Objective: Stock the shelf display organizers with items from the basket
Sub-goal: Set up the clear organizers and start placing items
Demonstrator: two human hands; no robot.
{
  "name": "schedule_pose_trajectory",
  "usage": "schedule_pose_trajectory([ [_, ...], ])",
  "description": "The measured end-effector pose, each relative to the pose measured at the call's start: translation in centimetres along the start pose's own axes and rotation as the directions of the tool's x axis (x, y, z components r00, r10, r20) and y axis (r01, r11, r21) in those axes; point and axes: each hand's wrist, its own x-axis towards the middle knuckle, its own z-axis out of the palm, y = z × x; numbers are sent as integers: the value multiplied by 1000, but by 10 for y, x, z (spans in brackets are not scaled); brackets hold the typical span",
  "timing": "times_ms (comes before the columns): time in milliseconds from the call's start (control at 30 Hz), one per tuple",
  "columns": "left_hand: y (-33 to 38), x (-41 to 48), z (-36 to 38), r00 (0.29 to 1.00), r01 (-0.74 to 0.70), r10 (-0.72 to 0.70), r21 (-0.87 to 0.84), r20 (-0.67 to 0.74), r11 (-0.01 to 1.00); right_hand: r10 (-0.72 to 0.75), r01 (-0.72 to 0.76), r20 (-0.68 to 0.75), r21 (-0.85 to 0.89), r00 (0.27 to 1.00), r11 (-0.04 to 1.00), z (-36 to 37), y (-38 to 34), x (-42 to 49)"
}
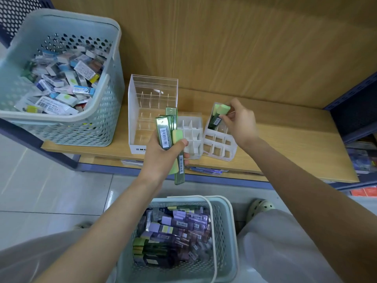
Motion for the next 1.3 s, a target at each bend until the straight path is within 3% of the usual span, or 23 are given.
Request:
schedule_pose_trajectory([
  [200,-8,5,4,999,39,-39,1,-1,999,-55,58,63,-53,997,997,11,2,3],
  [333,-10,6,5,998,56,-56,-3,-4,998,3,20,152,-151,988,988,13,2,-1],
  [733,-9,-3,2,995,101,-101,-59,5,993,37,-34,30,-105,999,994,13,-3,-6],
  [900,-8,-12,1,980,201,-198,-236,36,951,-121,116,-55,-87,991,989,14,-20,-45],
  [1000,-7,-17,2,977,204,-212,-314,8,927,-91,54,207,174,974,983,2,-54,-80],
  [1100,-5,-23,0,981,157,-185,-306,-65,939,-36,-164,490,358,871,919,-5,-86,-106],
  [1167,-3,-29,0,984,111,-144,-266,-108,957,-33,-212,540,386,841,898,-8,-96,-116],
  [1300,2,-44,3,987,52,-72,-142,-141,989,-90,-103,548,311,831,945,-23,-96,-131],
])
